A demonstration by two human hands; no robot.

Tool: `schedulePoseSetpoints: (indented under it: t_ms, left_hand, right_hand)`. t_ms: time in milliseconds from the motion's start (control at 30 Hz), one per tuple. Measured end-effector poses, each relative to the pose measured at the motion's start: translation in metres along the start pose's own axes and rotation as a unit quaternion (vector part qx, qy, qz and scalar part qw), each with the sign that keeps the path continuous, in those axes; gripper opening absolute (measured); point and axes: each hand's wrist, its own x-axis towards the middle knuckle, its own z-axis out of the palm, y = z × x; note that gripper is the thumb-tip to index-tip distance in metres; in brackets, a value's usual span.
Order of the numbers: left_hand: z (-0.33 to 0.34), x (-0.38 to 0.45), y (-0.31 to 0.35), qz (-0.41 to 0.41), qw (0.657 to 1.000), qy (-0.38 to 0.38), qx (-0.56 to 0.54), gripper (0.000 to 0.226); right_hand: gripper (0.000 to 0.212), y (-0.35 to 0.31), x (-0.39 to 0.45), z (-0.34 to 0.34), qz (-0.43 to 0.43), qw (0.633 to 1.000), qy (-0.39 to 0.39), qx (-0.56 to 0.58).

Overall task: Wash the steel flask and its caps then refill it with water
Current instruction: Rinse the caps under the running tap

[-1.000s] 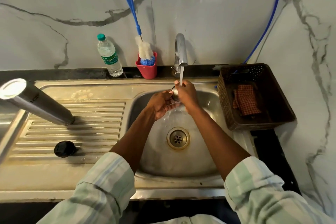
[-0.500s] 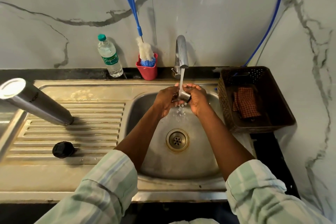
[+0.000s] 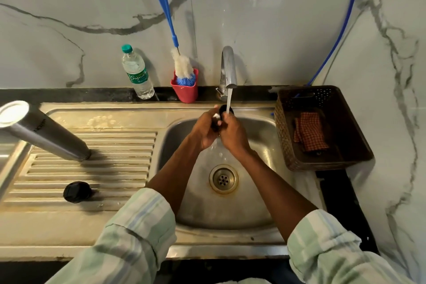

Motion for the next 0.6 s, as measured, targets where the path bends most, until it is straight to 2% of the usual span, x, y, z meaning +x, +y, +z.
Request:
schedulePoseSetpoints:
  t_ms: [67,100,133,167,233,300,367,433,467,533,600]
  left_hand:
    - [-0.006,-0.002,-0.006,0.011,0.999,-0.020,-0.045,0.034]
    - [-0.009,-0.003,-0.008,0.018,0.997,-0.018,-0.068,0.033]
    - [-0.012,-0.002,-0.011,0.022,0.996,-0.011,-0.081,0.033]
    - [-0.013,-0.001,-0.012,0.021,0.996,0.004,-0.081,0.035]
    - [-0.013,0.004,-0.014,-0.013,0.997,0.048,-0.066,0.047]
    - [-0.011,0.009,-0.017,-0.058,0.994,0.074,-0.050,0.056]
    - [-0.009,0.010,-0.017,-0.090,0.992,0.062,-0.060,0.055]
    - [-0.007,0.006,-0.015,-0.103,0.992,0.038,-0.063,0.049]
    - [-0.007,0.005,-0.014,-0.101,0.993,0.029,-0.049,0.048]
    - [-0.008,0.003,-0.015,-0.094,0.995,0.014,-0.023,0.050]
    - [-0.010,0.004,-0.016,-0.086,0.996,0.021,0.003,0.049]
  right_hand:
    - [0.022,-0.007,0.007,-0.004,0.106,0.988,-0.001,0.115]
    - [0.024,-0.008,0.010,-0.008,0.120,0.984,-0.025,0.128]
    - [0.027,-0.008,0.012,-0.013,0.085,0.992,-0.061,0.069]
    - [0.032,-0.007,0.011,-0.017,0.016,0.994,-0.103,-0.040]
    - [0.041,0.002,0.010,-0.019,-0.111,0.951,-0.163,-0.240]
    - [0.039,0.012,0.005,-0.018,-0.184,0.927,-0.142,-0.294]
    - [0.039,0.015,0.001,-0.013,-0.177,0.955,-0.065,-0.230]
    - [0.052,0.011,-0.005,-0.009,-0.096,0.990,0.005,-0.101]
    - [0.063,0.009,-0.004,-0.008,-0.033,0.999,-0.002,-0.024]
    - [0.078,0.005,0.000,-0.011,0.064,0.992,-0.065,0.085]
    - [0.074,0.007,0.005,-0.015,0.081,0.988,-0.097,0.089]
